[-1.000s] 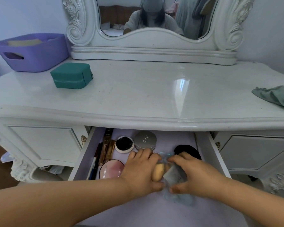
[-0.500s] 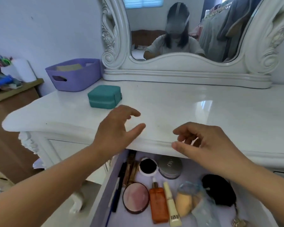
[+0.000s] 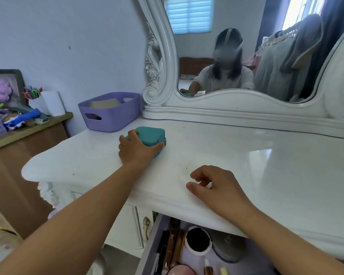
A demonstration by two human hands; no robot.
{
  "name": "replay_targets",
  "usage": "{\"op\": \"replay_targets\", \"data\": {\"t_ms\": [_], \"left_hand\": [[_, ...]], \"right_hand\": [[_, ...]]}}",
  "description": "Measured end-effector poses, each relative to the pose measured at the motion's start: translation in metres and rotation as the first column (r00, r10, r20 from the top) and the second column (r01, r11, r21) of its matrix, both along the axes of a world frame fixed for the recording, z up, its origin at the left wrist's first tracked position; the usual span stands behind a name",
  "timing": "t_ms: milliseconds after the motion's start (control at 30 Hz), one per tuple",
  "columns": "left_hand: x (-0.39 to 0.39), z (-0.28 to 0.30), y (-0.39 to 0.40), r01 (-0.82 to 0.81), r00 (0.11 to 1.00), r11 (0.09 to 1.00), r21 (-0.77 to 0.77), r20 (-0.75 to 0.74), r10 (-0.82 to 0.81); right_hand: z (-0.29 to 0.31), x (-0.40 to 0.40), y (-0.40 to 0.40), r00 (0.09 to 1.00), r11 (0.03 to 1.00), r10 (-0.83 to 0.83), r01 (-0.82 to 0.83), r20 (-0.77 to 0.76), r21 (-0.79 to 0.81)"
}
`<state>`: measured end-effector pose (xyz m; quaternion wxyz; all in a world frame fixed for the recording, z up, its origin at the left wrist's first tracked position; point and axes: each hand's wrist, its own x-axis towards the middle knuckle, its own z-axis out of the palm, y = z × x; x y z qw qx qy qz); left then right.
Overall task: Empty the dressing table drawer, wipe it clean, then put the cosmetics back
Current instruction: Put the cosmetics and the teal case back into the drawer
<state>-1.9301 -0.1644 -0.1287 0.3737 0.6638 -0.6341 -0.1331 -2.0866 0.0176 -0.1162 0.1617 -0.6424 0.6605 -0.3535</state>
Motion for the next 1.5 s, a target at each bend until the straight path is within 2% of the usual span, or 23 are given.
{"op": "replay_targets", "data": {"t_ms": [100, 167, 267, 400, 567, 633, 733, 833, 1067, 1200, 1267, 1333, 1400, 1500], "left_hand": [[-0.001, 0.005, -0.003, 0.001, 0.999, 1.000, 0.005, -0.052, -0.001], [0.005, 0.007, 0.002, 0.052, 0.997, 0.997, -0.051, -0.055, -0.054], [0.013, 0.016, 0.031, 0.274, 0.958, 0.946, -0.172, -0.034, -0.284], [0.019, 0.029, 0.100, 0.589, 0.797, 0.778, -0.218, -0.006, -0.604], [0.028, 0.026, 0.166, 0.786, 0.603, 0.585, -0.198, 0.036, -0.797], [0.034, 0.020, 0.186, 0.851, 0.518, 0.508, -0.134, 0.053, -0.854], [0.044, 0.004, 0.209, 0.931, 0.363, 0.366, -0.003, 0.121, -0.924], [0.051, -0.012, 0.219, 0.951, 0.211, 0.241, 0.195, 0.163, -0.964], [0.060, -0.035, 0.217, 0.791, 0.051, 0.143, 0.595, 0.169, -0.984], [0.067, -0.033, 0.208, 0.681, 0.037, 0.089, 0.726, 0.088, -0.995], [0.068, -0.029, 0.205, 0.707, 0.054, 0.062, 0.705, 0.033, -0.998], [0.068, -0.029, 0.205, 0.775, 0.109, 0.060, 0.630, -0.039, -0.993], [0.067, -0.037, 0.205, 0.831, 0.199, 0.134, 0.539, -0.063, -0.978], [0.065, -0.049, 0.206, 0.854, 0.305, 0.273, 0.442, -0.001, -0.952]], "right_hand": [[0.000, -0.001, -0.004, 1.000, 1.000, -0.005, 0.005, 0.000, 0.005], [0.001, -0.001, -0.007, 1.000, 1.000, -0.011, 0.011, 0.010, 0.004], [0.007, -0.003, -0.009, 0.993, 0.999, -0.044, 0.045, 0.111, -0.003], [0.017, -0.005, 0.002, 0.913, 0.998, -0.051, 0.059, 0.406, -0.006], [0.024, -0.005, 0.038, 0.767, 0.995, 0.015, -0.073, 0.641, 0.064], [0.019, -0.007, 0.060, 0.712, 0.974, 0.020, -0.174, 0.702, 0.148], [0.006, -0.012, 0.095, 0.709, 0.895, 0.053, -0.346, 0.703, 0.281], [-0.013, -0.007, 0.120, 0.700, 0.826, -0.001, -0.402, 0.714, 0.396], [-0.060, 0.015, 0.127, 0.692, 0.712, -0.193, -0.389, 0.695, 0.585], [-0.072, 0.027, 0.125, 0.711, 0.682, -0.199, -0.393, 0.674, 0.616], [-0.076, 0.029, 0.125, 0.723, 0.689, -0.185, -0.387, 0.665, 0.613], [-0.079, 0.032, 0.125, 0.730, 0.697, -0.175, -0.383, 0.661, 0.607], [-0.082, 0.034, 0.126, 0.740, 0.711, -0.162, -0.371, 0.652, 0.598], [-0.083, 0.037, 0.128, 0.760, 0.733, -0.125, -0.363, 0.638, 0.576]]}}
